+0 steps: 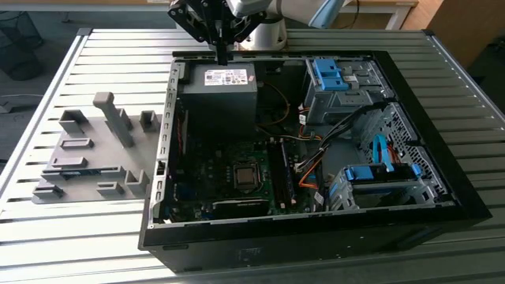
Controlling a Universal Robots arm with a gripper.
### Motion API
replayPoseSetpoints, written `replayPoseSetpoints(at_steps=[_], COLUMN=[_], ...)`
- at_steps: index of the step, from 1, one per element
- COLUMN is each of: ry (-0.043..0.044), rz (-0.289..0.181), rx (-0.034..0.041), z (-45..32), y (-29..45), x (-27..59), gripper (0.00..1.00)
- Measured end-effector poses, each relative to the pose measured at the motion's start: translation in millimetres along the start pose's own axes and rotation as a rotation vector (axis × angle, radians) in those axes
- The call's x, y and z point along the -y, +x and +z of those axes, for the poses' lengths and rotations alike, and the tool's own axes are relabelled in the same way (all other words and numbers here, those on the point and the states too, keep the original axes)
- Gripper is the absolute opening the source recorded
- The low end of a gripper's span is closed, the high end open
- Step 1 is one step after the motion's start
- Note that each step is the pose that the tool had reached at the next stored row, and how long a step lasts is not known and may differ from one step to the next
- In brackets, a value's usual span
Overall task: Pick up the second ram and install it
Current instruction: 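Reach for the second ram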
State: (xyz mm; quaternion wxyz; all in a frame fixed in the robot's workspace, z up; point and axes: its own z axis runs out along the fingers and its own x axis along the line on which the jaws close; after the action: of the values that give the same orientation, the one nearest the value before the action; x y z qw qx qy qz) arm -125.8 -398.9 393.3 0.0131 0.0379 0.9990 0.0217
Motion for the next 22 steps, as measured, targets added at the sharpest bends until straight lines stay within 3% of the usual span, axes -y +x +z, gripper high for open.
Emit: replayPoseSetpoints(at_steps=[4,6,20,22], ry=[0.0000,0.0000,0.0000,0.0000], rz=[0.000,0.000,0.000,0.000], rx=[0.0000,0.0000,0.0000,0.0000], z=[0.0,0.1,0.0,0.3], y=[0.8,8.2,11.4,16.0], x=[0.1,0.6,0.9,1.2], gripper=[0.12,0.12,0.12,0.12])
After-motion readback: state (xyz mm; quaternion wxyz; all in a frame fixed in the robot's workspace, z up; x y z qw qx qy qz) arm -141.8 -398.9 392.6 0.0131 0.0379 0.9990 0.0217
